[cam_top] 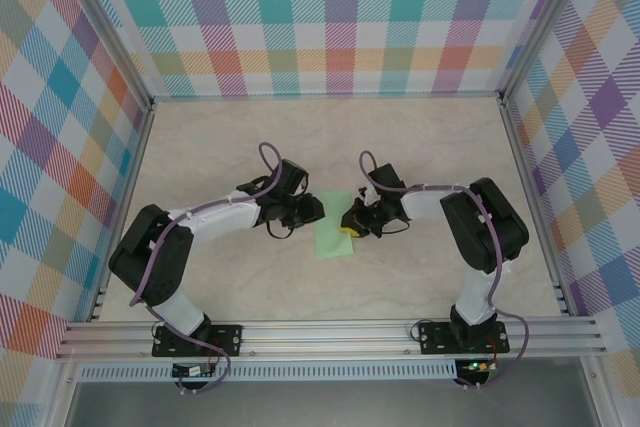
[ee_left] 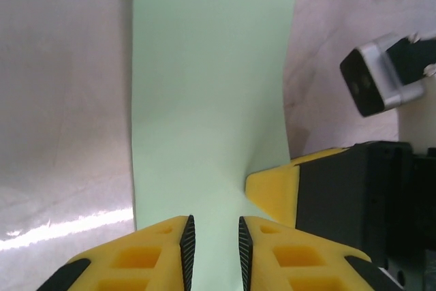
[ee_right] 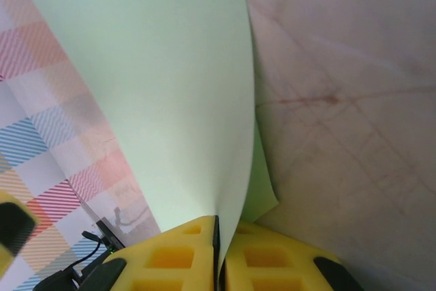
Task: Fold a paper plane with a square sheet of paper (pick it up from the middle)
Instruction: Third fold the triangle at the center of the table.
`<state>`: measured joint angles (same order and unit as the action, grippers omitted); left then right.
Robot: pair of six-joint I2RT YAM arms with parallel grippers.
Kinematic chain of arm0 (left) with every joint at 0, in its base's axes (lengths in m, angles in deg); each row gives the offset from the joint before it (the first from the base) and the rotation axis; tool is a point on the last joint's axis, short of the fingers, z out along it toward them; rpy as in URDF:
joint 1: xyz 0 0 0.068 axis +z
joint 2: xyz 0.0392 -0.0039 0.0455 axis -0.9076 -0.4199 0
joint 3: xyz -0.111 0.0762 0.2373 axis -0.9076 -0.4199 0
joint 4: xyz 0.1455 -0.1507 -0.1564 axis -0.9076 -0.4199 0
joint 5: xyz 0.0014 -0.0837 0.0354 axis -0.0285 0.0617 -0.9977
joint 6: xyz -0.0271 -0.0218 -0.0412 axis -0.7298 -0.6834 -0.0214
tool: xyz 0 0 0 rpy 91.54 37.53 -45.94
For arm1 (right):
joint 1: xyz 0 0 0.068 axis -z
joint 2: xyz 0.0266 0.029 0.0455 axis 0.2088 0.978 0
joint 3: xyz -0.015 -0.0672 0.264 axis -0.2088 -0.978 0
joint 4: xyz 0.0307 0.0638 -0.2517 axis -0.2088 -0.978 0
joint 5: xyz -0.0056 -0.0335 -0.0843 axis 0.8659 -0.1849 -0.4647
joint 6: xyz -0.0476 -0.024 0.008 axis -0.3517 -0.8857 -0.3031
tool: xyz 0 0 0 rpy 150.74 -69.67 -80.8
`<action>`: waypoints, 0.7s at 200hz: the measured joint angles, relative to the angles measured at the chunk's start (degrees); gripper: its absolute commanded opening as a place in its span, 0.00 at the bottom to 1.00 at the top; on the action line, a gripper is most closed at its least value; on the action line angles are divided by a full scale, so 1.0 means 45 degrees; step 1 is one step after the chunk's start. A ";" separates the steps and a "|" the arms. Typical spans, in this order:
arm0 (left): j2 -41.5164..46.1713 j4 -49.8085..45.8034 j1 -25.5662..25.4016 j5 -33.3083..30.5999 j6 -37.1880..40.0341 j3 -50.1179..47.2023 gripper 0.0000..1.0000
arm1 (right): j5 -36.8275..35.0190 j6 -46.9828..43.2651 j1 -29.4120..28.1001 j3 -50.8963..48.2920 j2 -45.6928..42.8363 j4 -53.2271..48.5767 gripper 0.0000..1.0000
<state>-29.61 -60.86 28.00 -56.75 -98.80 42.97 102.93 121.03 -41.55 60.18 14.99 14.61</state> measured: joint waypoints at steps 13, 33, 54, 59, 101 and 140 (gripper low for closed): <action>0.0000 0.0199 -0.0189 -0.0029 -0.0248 -0.0291 0.25 | -0.0180 0.0471 -0.0170 -0.0165 -0.0214 0.0253 0.12; -0.0005 0.0432 -0.0403 -0.0107 -0.0583 -0.0549 0.24 | -0.0427 0.1112 -0.0554 -0.0340 -0.0476 0.0461 0.15; -0.0044 0.0622 -0.0529 -0.0185 -0.0845 -0.0597 0.22 | -0.0738 0.1462 -0.0850 -0.0350 -0.0578 0.0481 0.19; -0.0097 0.0665 -0.0554 -0.0204 -0.0928 -0.0597 0.21 | -0.0811 0.1467 -0.0903 -0.0350 -0.0602 0.0447 0.20; -0.0957 0.0860 -0.0661 -0.0491 -0.1336 -0.0597 0.18 | -0.1384 0.0967 -0.0908 -0.0126 -0.0767 -0.0573 0.26; -0.1316 0.0889 -0.0675 -0.0797 -0.1433 -0.0695 0.17 | -0.1035 0.0544 -0.0661 -0.0029 -0.0767 -0.0738 0.25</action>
<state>-35.53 -56.86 24.97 -60.34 -105.24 39.85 98.28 123.48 -44.52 60.05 11.54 11.29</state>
